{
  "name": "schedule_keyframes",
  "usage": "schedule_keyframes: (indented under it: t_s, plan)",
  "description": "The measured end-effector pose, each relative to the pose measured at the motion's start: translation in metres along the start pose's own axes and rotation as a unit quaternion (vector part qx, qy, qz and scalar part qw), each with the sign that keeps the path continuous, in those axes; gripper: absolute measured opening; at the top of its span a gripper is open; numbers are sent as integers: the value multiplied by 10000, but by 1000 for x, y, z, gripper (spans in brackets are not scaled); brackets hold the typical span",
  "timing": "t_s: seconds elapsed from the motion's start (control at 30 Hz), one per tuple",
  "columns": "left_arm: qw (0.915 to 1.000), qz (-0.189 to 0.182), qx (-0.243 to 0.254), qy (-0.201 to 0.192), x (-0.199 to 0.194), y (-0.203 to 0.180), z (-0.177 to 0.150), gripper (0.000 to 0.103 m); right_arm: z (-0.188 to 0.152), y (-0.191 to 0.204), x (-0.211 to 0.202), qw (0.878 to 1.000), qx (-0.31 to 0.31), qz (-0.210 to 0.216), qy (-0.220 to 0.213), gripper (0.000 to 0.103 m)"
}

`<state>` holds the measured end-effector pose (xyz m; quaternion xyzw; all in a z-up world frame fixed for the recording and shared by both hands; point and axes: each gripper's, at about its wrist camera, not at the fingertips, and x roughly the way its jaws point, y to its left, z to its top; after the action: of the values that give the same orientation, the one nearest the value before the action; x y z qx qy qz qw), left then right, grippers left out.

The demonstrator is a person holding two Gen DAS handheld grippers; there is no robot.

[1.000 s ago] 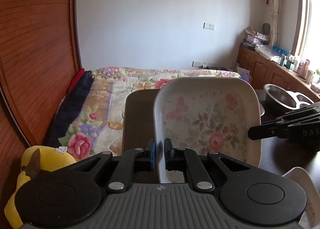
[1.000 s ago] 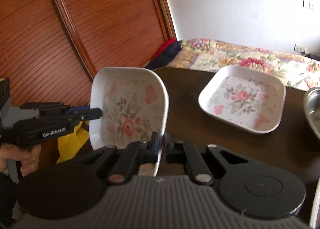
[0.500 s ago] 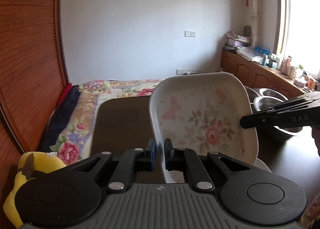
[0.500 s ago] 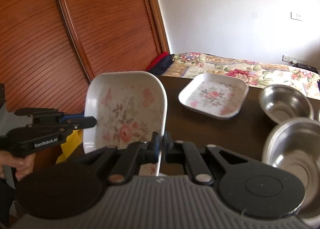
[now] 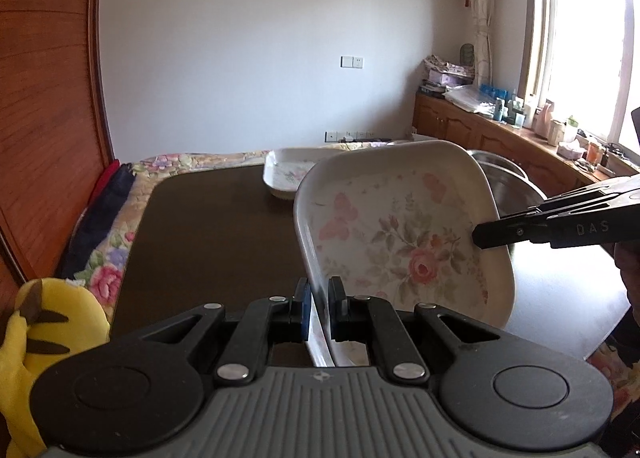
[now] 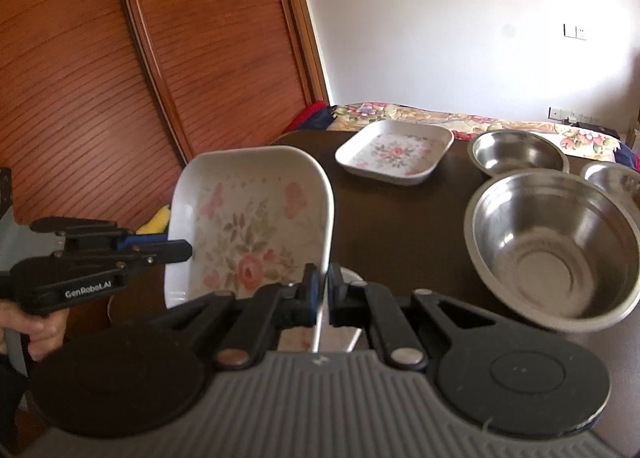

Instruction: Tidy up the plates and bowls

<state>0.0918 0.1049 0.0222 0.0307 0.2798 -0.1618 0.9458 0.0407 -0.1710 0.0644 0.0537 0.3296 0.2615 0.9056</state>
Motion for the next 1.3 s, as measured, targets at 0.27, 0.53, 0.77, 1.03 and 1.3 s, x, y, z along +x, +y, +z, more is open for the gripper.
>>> schedule_keyframes:
  t_s: [0.27,0.53,0.77,1.03,1.3]
  plan:
    - [9999,-25,-44,110,5,-5,-10,39,-17,-8,3,9998,159,116,104,7]
    - [9998,12,-73,188,12,-4,-15,39,-24,-7,9,9995,223,124,187,7]
    - [9994,69,-135,297,28,-3,-16,39,-28,-5,17,9993,260,34,262,8]
    - [9991,153,-143,361,40,-2,-17,39,-34,-3,23,9993,199,-102,310,11]
    - [9990,199,-108,379,45,0,-19,39,-35,-3,24,9993,150,-162,299,14]
